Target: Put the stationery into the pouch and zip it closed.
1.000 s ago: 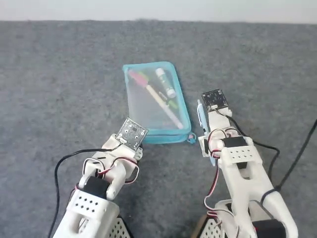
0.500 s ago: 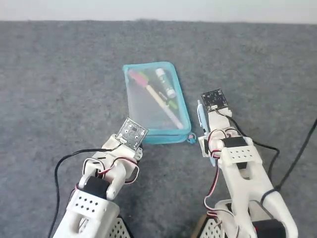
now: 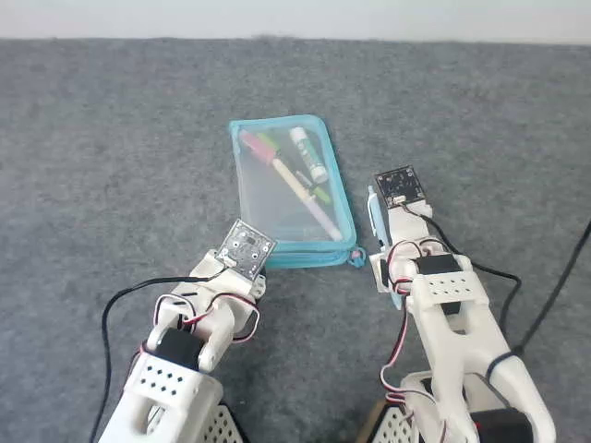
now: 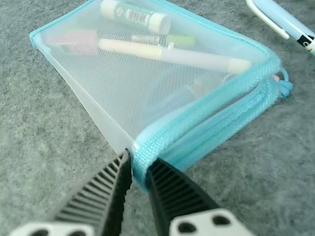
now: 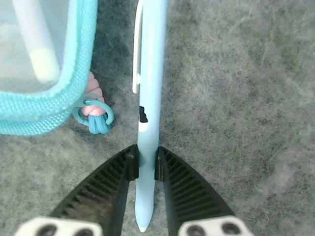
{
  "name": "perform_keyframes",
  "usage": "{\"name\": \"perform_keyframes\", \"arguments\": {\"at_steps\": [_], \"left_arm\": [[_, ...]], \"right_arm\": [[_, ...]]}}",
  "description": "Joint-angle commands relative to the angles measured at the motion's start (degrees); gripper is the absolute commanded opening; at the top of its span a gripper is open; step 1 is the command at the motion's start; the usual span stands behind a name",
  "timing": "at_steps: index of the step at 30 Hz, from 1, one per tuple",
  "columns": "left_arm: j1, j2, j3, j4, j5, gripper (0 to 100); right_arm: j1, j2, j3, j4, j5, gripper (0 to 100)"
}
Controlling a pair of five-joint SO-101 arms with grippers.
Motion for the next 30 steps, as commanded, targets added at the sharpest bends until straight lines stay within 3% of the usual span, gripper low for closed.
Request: {"name": "perform_keyframes", "arguments": {"at_steps": [1, 16, 25, 30], "left_arm": [[-0.18, 0.35, -3.21, 1.23, 0.88, 1], [-0.18, 0.35, -2.59, 1.23, 0.88, 1], [-0.26, 0.35, -1.89, 1.05, 0.88, 1], [-0.26, 0.35, -1.89, 0.97, 0.7, 1]], "right_arm": [[0.84, -2.68, -0.26, -0.92, 0.62, 0.9], [0.92, -2.59, -0.09, -0.57, 0.79, 0.9], [5.49, -2.15, -1.14, -0.66, 0.35, 1.1], [6.11, -2.59, -3.08, 3.65, -1.32, 12.1]]}}
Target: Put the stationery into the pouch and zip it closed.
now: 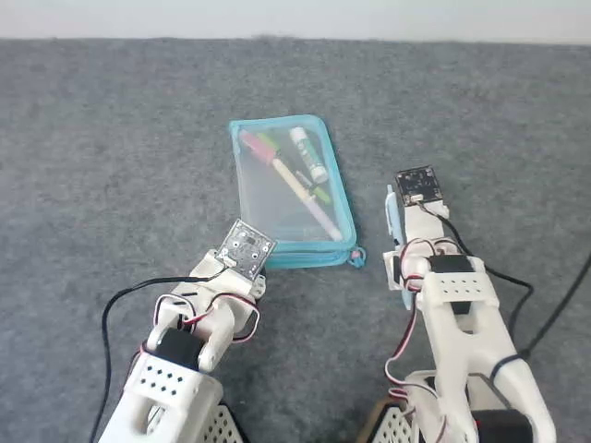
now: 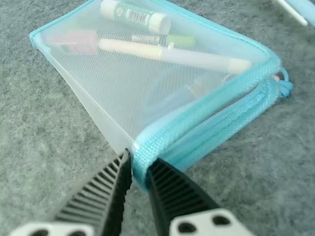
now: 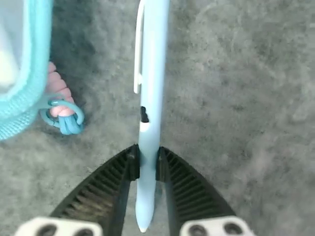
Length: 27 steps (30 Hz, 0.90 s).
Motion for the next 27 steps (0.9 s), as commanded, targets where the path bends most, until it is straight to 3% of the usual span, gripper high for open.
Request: {"name": "perform_keyframes", "arguments": {"at_steps": [1, 4, 10, 19, 27], "left_arm": [[-0.26, 0.35, -1.89, 0.88, 0.62, 1], [-0.18, 0.35, -2.07, 0.88, 0.53, 1], [-0.18, 0.35, -2.33, -0.79, 0.79, 1], [-0.18, 0.35, -2.15, -1.23, 0.79, 1], [-0.18, 0.35, -2.24, -1.23, 0.79, 1]], "right_arm": [[0.84, -2.59, -4.13, 4.26, -1.23, 14.8], [0.66, -2.68, -5.54, 6.73, -1.23, 19.8], [-0.22, -9.8, -8.53, 12.53, 0.44, 19.9], [-25.45, -29.14, -3.69, 10.68, 18.02, 20.2], [-30.81, -21.14, -3.52, 3.12, 21.54, 20.2]]}}
